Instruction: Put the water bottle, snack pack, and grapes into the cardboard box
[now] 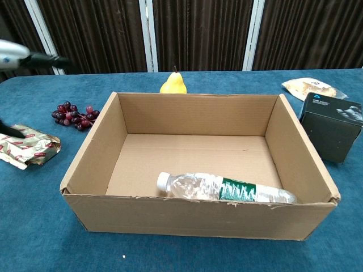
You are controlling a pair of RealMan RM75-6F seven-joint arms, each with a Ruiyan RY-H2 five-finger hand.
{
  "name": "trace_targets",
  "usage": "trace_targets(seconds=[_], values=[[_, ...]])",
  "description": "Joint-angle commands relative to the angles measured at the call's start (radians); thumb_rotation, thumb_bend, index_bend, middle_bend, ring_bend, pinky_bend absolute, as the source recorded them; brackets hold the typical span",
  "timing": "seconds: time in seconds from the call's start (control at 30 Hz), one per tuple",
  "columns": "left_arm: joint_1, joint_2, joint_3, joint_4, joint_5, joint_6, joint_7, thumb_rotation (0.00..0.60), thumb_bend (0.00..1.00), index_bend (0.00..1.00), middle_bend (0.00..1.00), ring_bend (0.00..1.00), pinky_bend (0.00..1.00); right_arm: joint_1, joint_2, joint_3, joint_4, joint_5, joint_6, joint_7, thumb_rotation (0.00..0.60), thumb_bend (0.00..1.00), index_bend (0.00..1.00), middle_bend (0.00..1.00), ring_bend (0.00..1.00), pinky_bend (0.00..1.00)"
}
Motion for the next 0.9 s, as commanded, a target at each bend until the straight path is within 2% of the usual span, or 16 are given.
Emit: trace_targets(seconds=[0.03,0.23,0.5,0.9], values=[[0.040,0.008,0.036,0.072,0.018,-0.007,-0.045,0.582,0.00,0.01,0.00,0.00,0.06,0.002,-0.003,0.001,0.005,0.006,-0.007,-0.005,0.600,0.02,0.00,0.00,0.00,0.00],[0.074,-0.053,0.047,0.202,0.045,0.018,-0.068,0.583,0.00,0.03,0.00,0.00,0.06,0.016,-0.013,0.004,0.002,0.020,-0.035,-0.033,0.600,0.02,0.00,0.00,0.00,0.00],[0.108,-0.106,0.051,0.324,-0.028,0.009,-0.062,0.583,0.00,0.05,0.00,0.00,0.07,0.021,-0.026,0.008,0.007,0.045,-0.051,-0.060,0.600,0.02,0.00,0.00,0.00,0.00],[0.069,-0.259,0.011,0.543,-0.053,-0.094,-0.130,0.583,0.00,0.09,0.00,0.00,0.07,0.034,-0.046,0.021,0.015,0.078,-0.072,-0.104,0.600,0.02,0.00,0.00,0.00,0.00]])
